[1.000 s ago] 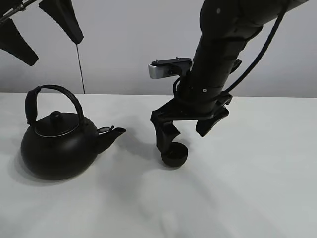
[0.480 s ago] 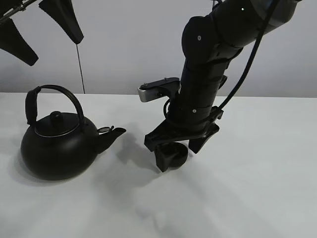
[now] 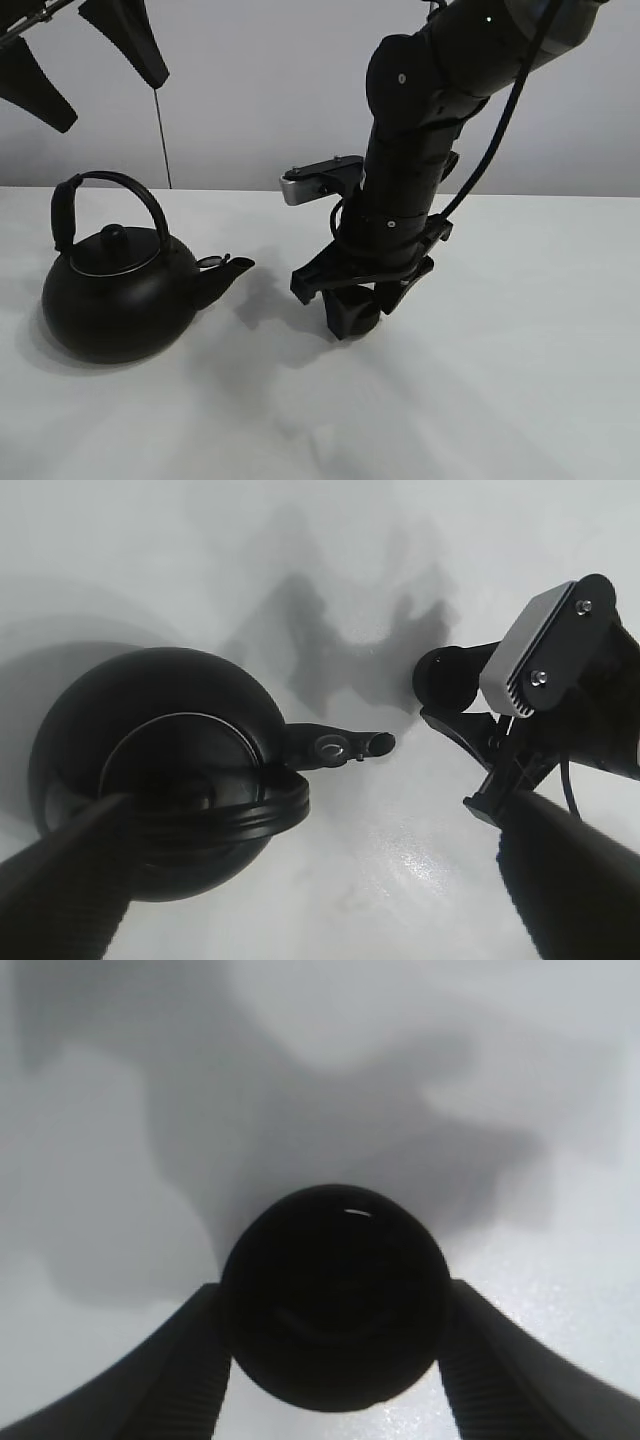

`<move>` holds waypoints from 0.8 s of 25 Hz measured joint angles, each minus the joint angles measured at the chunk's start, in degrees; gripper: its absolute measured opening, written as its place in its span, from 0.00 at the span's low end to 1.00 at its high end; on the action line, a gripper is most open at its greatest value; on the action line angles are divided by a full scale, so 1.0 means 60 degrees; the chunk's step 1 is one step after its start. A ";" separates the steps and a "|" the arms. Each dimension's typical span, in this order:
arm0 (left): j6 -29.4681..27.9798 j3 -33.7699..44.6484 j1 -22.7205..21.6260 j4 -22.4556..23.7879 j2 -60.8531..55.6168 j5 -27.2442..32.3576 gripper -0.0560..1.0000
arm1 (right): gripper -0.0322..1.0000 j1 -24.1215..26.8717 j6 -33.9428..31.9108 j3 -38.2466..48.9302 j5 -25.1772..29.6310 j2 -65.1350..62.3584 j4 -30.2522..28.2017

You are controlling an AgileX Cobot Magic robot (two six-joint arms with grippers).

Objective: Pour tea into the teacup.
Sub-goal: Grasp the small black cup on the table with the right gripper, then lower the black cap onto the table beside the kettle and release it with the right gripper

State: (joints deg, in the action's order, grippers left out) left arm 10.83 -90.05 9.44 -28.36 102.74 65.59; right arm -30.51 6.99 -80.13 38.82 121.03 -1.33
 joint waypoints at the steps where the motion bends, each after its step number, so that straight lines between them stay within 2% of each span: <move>1: 0.0000 0.0000 0.0000 0.0000 0.0000 0.0000 0.71 | 0.42 0.0000 0.0113 0.0000 0.0000 -0.0028 -0.0008; 7: 0.0000 0.0000 0.0000 0.0000 0.0000 0.0000 0.71 | 0.42 -0.0117 0.1350 0.0000 0.0000 -0.0347 -0.0030; 15: 0.0000 0.0000 0.0000 0.0000 0.0000 -0.0278 0.71 | 0.42 -0.0834 0.1314 -0.0079 -0.0231 -0.0344 -0.0010; 20: 0.0000 0.0000 0.0000 0.0000 0.0000 -0.0331 0.71 | 0.42 -0.0852 0.1130 -0.1052 0.0099 0.0138 0.0010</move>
State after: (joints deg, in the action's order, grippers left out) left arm 10.83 -90.05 9.44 -28.36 102.74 63.61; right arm -35.63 13.77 -86.44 39.42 121.86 -1.26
